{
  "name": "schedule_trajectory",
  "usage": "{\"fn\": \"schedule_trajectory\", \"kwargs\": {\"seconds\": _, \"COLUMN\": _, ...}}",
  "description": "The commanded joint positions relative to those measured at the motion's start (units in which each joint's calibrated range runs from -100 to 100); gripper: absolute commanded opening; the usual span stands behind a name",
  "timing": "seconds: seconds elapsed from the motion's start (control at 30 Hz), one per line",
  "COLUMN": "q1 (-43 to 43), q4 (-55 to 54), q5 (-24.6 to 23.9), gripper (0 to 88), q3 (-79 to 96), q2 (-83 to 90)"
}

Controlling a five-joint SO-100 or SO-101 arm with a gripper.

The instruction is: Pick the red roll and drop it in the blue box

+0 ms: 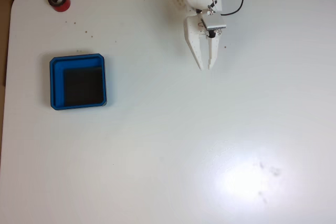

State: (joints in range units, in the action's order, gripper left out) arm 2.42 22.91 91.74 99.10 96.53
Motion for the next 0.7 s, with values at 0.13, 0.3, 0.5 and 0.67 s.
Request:
{"fn": "schedule_trajectory", "kwargs": {"seconds": 0.13, "q1": -10.97, "q4": -0.88, "q5": -0.41, "gripper": 1.6, "q3": 0.81, "q2": 0.04}}
{"fn": "schedule_trajectory", "kwargs": {"seconds": 0.3, "q1": -24.85, "q4": -0.88, "q5": -0.41, "gripper": 1.6, "q3": 0.81, "q2": 0.04}}
{"fn": "schedule_trajectory", "kwargs": {"seconds": 0.5, "q1": -39.21, "q4": -0.88, "q5": -0.15, "gripper": 1.6, "q3": 0.81, "q2": 0.13}}
{"fn": "schedule_trajectory", "kwargs": {"seconds": 0.67, "q1": -49.08, "q4": -0.88, "q5": -0.32, "gripper": 1.6, "q3": 0.81, "q2": 0.13}}
